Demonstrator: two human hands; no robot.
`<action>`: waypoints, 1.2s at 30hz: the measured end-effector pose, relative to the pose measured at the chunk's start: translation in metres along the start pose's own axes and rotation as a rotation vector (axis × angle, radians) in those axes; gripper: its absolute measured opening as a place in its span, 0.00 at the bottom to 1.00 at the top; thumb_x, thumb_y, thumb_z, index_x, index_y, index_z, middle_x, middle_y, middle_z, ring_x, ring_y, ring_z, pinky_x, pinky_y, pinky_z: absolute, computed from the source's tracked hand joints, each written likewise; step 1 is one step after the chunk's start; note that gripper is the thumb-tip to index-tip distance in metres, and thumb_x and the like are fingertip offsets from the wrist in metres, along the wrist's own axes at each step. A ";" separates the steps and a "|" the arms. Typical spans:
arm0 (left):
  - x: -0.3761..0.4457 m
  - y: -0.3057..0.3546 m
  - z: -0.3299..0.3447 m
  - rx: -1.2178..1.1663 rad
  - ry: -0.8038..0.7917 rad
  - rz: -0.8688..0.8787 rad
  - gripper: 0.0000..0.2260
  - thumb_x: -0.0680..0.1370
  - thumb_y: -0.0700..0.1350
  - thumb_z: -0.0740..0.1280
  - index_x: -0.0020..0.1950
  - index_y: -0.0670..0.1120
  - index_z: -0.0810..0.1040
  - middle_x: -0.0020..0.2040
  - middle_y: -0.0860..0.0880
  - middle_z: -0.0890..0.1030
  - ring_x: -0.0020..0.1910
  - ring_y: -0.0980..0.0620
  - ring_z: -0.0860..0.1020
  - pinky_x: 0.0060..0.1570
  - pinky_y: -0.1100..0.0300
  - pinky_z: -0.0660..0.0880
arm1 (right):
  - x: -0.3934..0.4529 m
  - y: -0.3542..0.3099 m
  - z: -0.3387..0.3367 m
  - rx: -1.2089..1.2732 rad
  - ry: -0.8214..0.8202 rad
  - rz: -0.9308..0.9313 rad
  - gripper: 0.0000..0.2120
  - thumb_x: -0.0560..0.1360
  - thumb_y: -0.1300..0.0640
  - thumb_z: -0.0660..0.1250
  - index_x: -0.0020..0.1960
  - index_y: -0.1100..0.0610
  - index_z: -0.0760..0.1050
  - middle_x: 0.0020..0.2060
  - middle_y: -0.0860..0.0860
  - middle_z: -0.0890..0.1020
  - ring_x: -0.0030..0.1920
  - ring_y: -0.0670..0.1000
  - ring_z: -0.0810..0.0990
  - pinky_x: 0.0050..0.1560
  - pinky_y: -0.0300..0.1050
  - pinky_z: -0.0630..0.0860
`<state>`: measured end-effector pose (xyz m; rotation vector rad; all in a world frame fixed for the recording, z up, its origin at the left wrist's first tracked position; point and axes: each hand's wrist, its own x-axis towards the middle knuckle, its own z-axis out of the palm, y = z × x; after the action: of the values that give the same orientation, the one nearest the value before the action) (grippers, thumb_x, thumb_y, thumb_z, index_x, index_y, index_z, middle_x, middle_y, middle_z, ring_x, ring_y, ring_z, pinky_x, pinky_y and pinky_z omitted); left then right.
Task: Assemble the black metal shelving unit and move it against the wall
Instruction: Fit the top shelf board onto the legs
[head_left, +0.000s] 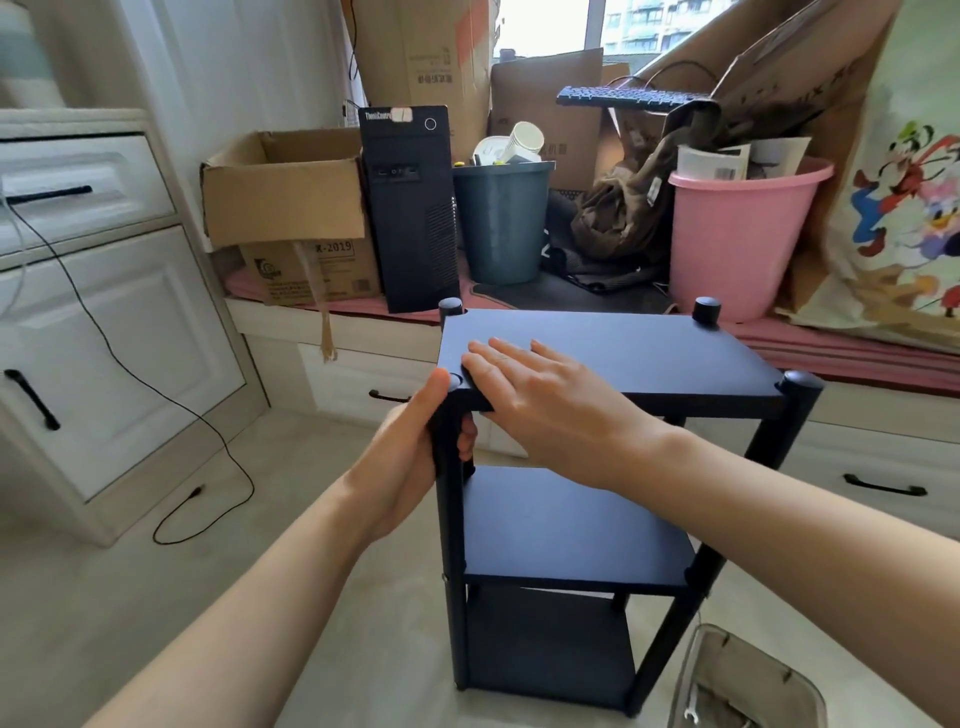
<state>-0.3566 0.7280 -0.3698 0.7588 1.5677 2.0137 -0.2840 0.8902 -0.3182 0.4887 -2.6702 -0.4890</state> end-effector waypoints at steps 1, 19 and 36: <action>0.000 -0.001 0.001 -0.010 0.001 0.005 0.20 0.73 0.68 0.64 0.45 0.54 0.84 0.38 0.49 0.74 0.36 0.53 0.70 0.42 0.58 0.71 | 0.000 0.000 0.000 0.000 -0.001 0.001 0.27 0.79 0.66 0.60 0.77 0.65 0.57 0.76 0.61 0.63 0.76 0.60 0.62 0.71 0.58 0.67; 0.019 0.034 -0.020 -0.221 0.167 -0.300 0.29 0.74 0.62 0.69 0.61 0.38 0.80 0.53 0.40 0.85 0.49 0.45 0.86 0.49 0.51 0.84 | -0.005 0.002 0.001 0.004 -0.001 -0.014 0.26 0.81 0.65 0.56 0.78 0.65 0.54 0.78 0.60 0.60 0.78 0.59 0.59 0.73 0.56 0.64; 0.038 0.042 0.003 -0.128 0.253 -0.214 0.11 0.82 0.42 0.66 0.55 0.34 0.79 0.44 0.41 0.86 0.41 0.47 0.86 0.37 0.58 0.83 | -0.007 0.002 -0.003 -0.003 0.041 -0.020 0.23 0.80 0.63 0.61 0.74 0.67 0.63 0.73 0.62 0.68 0.73 0.61 0.68 0.68 0.58 0.72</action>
<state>-0.3842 0.7459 -0.3233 0.2818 1.5614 2.0864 -0.2772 0.8941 -0.3172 0.5198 -2.6274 -0.4843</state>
